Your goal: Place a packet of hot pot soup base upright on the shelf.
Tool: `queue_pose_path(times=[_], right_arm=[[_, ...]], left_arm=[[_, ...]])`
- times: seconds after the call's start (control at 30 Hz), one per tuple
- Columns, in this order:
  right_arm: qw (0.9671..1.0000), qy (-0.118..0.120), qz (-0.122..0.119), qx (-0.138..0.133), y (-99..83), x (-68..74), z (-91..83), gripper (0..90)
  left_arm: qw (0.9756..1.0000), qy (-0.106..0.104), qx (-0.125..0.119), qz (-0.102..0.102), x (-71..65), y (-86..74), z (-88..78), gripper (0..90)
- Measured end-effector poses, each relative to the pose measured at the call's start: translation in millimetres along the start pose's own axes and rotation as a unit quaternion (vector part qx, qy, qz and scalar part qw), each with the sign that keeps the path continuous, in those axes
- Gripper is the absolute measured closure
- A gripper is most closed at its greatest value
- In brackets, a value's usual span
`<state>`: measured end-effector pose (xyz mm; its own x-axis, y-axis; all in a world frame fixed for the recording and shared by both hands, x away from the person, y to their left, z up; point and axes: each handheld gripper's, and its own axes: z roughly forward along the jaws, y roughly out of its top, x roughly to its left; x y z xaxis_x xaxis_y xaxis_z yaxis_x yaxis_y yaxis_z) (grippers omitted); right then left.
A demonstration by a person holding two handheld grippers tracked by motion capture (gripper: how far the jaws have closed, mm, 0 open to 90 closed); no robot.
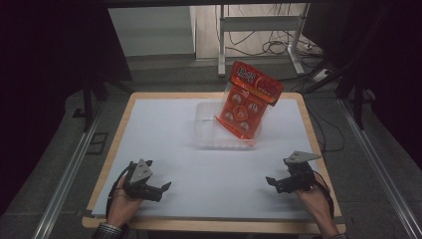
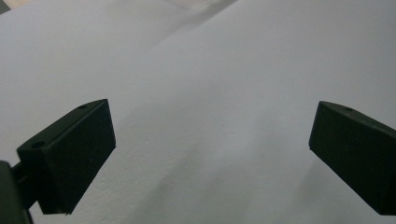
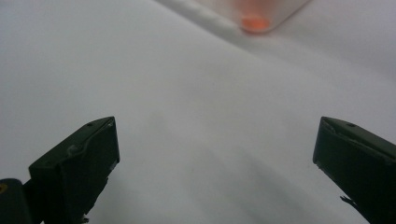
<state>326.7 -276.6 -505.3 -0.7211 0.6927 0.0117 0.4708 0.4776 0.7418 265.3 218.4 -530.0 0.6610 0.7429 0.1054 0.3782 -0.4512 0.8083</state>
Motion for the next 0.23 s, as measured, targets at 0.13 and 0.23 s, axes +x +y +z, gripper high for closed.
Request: queue_pose_path(times=[0.13,0.23], right_arm=[[1.0000,0.004,0.003,0.008,-2.1,-1.6,2.6,0.7],[0.9999,0.004,0.005,0.009,-3.1,-2.7,3.8,0.6]], left_arm=[[1.0000,-0.001,0.001,-0.002,-0.1,0.1,0.5,0.1],[1.0000,-0.002,0.003,-0.002,-0.3,0.2,1.2,0.0]])
